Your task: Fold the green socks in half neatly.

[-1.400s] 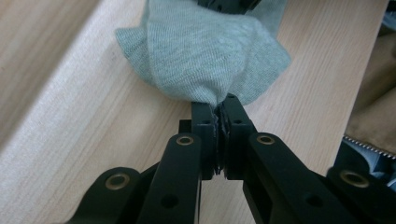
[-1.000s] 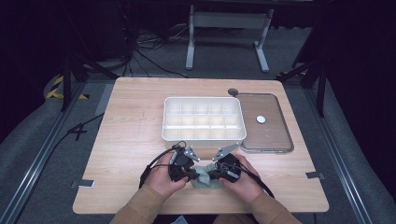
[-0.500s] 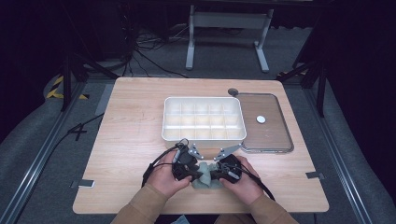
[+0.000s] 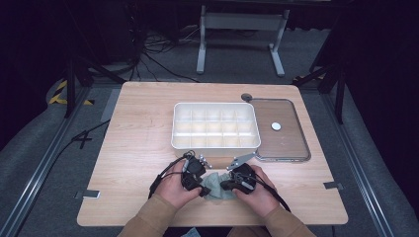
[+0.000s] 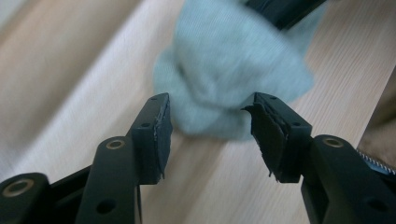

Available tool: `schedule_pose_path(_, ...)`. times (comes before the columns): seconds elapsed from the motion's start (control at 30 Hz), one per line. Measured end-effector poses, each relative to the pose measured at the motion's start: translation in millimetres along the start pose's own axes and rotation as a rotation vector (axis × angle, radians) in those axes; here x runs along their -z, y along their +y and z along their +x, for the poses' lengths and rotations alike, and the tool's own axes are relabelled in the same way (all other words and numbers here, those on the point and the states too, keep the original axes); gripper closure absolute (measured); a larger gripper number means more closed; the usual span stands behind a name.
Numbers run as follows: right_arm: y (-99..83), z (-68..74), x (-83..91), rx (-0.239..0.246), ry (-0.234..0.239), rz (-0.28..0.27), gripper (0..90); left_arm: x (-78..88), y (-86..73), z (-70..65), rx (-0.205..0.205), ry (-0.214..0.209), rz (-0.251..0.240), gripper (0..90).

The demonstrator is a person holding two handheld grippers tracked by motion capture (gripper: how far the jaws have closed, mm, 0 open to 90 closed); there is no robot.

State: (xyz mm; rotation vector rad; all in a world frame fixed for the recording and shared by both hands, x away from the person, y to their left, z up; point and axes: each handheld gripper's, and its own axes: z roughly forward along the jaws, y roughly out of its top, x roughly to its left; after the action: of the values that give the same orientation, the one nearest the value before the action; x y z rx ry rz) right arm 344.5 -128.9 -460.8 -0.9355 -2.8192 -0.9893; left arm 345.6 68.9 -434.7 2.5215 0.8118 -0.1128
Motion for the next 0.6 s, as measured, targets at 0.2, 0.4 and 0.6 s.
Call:
schedule_pose_path(0.2,0.0,0.3,-0.1,-0.002,-0.002,0.001,90.0,0.5,1.7,-5.4,-0.038,-0.008,0.038,86.6)
schedule_pose_path(0.4,0.1,0.2,0.0,-0.004,-0.001,0.002,90.0,11.5,0.5,-5.3,-0.049,0.031,0.033,89.6)
schedule_pose_path(0.6,-0.2,-0.1,-0.2,-0.01,0.0,0.0,90.0,21.4,-2.5,-2.8,-0.04,0.066,0.1,89.8)
